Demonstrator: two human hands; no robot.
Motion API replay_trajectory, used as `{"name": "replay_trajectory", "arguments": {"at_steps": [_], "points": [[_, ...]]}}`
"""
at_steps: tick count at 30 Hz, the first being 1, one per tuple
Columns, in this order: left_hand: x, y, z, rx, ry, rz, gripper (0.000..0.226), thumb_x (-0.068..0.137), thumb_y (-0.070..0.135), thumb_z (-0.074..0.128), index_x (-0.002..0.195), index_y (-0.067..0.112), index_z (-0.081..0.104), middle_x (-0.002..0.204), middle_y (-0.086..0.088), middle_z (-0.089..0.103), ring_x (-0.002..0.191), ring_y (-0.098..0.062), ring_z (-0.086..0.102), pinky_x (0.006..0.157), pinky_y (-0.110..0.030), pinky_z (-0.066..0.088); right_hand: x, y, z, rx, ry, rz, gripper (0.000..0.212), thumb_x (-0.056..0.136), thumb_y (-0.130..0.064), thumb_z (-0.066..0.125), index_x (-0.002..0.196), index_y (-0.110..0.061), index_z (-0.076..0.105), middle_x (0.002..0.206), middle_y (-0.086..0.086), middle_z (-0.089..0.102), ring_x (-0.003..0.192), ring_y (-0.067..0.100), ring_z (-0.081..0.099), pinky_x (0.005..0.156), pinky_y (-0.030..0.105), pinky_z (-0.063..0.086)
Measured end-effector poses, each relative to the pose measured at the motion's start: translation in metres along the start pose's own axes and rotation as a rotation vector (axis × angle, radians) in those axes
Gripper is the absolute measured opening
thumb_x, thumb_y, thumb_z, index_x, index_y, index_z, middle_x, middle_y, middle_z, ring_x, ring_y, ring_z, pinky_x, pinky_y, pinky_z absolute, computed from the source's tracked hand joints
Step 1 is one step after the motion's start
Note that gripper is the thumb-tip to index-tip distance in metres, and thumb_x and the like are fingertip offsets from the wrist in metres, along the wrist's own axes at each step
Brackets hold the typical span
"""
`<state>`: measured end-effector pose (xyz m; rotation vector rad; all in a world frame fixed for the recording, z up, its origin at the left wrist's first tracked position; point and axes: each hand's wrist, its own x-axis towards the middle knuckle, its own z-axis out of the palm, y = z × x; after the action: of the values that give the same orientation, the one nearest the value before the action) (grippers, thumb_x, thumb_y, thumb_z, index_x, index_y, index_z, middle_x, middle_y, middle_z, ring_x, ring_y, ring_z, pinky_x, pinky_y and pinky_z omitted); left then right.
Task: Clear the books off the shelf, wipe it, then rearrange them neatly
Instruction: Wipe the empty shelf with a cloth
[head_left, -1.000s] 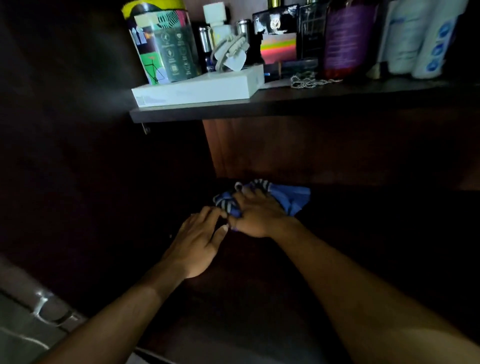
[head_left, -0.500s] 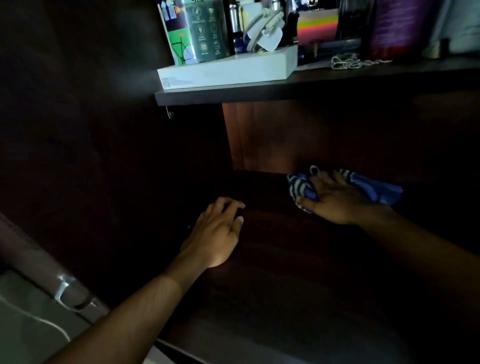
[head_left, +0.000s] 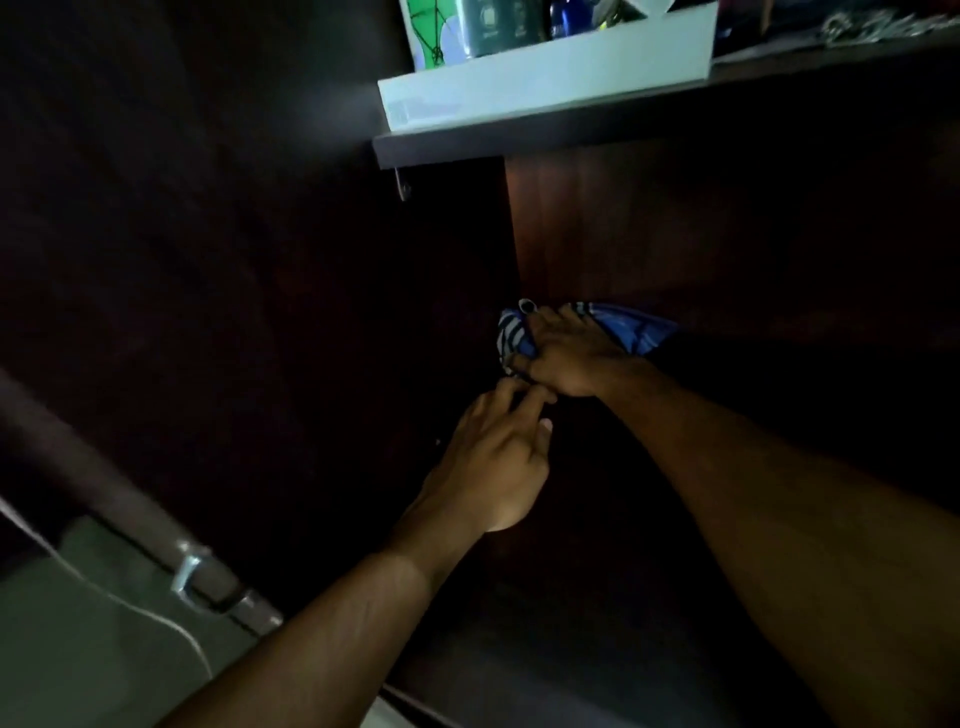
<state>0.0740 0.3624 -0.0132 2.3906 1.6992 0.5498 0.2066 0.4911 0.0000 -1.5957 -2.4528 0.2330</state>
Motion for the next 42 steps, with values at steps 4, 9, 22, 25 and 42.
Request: {"name": "replay_trajectory", "arguments": {"at_steps": [4, 9, 22, 25, 42], "points": [[-0.022, 0.009, -0.016, 0.026, 0.112, 0.083, 0.022, 0.097, 0.021, 0.032, 0.101, 0.022, 0.054, 0.11, 0.005, 0.047, 0.099, -0.016, 0.048, 0.084, -0.044, 0.052, -0.049, -0.019, -0.006, 0.123, -0.112, -0.03, 0.07, 0.107, -0.048, 0.035, 0.163, -0.017, 0.004, 0.17, 0.004, 0.009, 0.155, 0.022, 0.01, 0.124, 0.032, 0.005], [-0.076, 0.025, -0.03, 0.183, 0.103, 0.185, 0.029, 0.088, 0.027, 0.03, 0.086, 0.016, 0.057, 0.09, 0.002, 0.054, 0.085, -0.019, 0.055, 0.065, -0.043, 0.053, -0.125, -0.05, -0.008, 0.15, -0.188, -0.032, 0.067, 0.108, -0.044, 0.035, 0.162, -0.019, 0.004, 0.17, 0.004, 0.006, 0.156, 0.019, 0.007, 0.123, 0.029, 0.004], [-0.149, -0.026, -0.118, 0.621, 0.825, 0.269, 0.037, 0.078, 0.013, 0.064, 0.113, 0.018, 0.073, 0.143, -0.005, 0.049, 0.148, -0.022, 0.028, 0.123, -0.06, 0.003, -0.188, -0.065, 0.004, 0.121, 0.008, -0.007, 0.063, 0.094, -0.058, 0.055, 0.141, -0.016, 0.044, 0.142, 0.01, 0.049, 0.131, 0.029, 0.047, 0.11, 0.036, 0.033], [-0.141, -0.034, -0.111, 0.591, 0.861, 0.333, 0.033, 0.076, 0.01, 0.06, 0.105, 0.015, 0.076, 0.143, -0.008, 0.053, 0.152, -0.022, 0.021, 0.122, -0.063, 0.008, -0.165, -0.055, 0.006, 0.16, 0.007, 0.03, 0.068, 0.087, -0.067, 0.054, 0.136, -0.02, 0.049, 0.135, 0.007, 0.054, 0.128, 0.028, 0.051, 0.109, 0.038, 0.038], [-0.133, -0.044, -0.102, 0.555, 0.946, 0.439, 0.032, 0.09, 0.022, 0.048, 0.077, 0.012, 0.075, 0.126, -0.002, 0.061, 0.154, -0.016, 0.012, 0.122, -0.059, 0.0, 0.005, -0.005, 0.001, 0.276, 0.109, 0.16, 0.056, 0.099, -0.025, 0.057, 0.148, -0.017, 0.03, 0.139, 0.02, 0.055, 0.124, 0.039, 0.055, 0.099, 0.04, 0.041]]}}
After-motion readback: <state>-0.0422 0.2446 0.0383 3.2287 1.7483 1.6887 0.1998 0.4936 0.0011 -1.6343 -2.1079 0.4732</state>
